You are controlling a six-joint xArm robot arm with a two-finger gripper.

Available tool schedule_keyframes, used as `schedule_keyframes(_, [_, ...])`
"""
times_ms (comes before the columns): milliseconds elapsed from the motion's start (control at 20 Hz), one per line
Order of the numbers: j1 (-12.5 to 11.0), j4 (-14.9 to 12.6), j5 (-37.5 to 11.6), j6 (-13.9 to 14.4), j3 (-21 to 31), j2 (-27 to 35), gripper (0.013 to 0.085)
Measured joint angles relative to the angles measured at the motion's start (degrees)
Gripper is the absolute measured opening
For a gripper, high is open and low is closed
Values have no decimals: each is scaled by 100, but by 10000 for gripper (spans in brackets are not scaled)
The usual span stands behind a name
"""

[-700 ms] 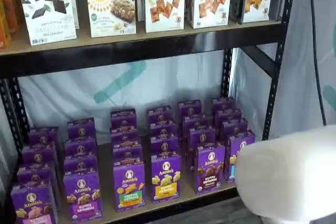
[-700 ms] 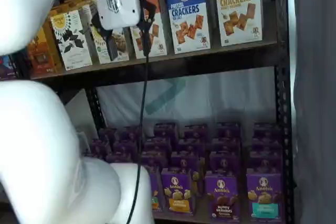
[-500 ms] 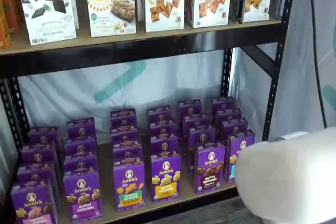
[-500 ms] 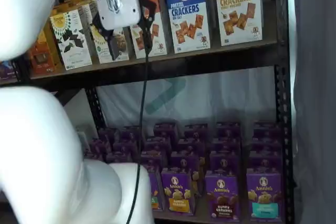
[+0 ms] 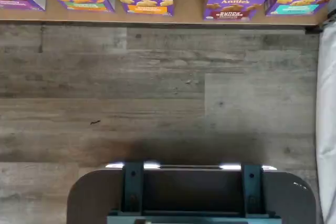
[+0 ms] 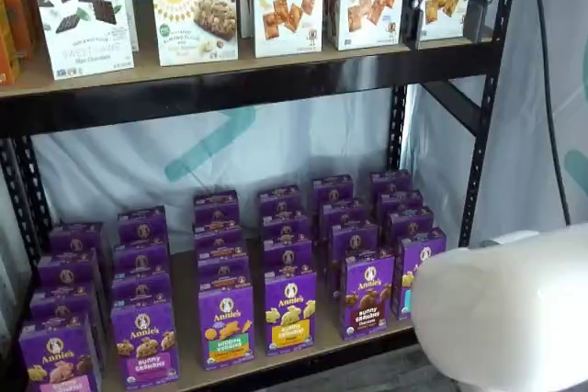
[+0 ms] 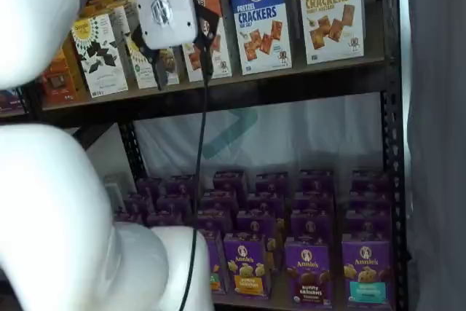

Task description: Pick up the purple box with a brown patch in the center, on the bottom shelf, the fifth box from the left

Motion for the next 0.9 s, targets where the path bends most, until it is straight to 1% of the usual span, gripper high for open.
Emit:
schedule_keyframes(150, [104, -118, -286, 67, 359, -110, 850])
schedule_keyframes(200, [114, -118, -372, 80, 493, -137, 850])
schedule_keyframes(450, [110, -14, -768, 104, 1091, -264, 850])
schedule_keyframes(600, [92, 66, -1176, 98, 1544, -391, 850])
schedule_keyframes(900, [89, 53, -1806, 80, 2249, -472, 850])
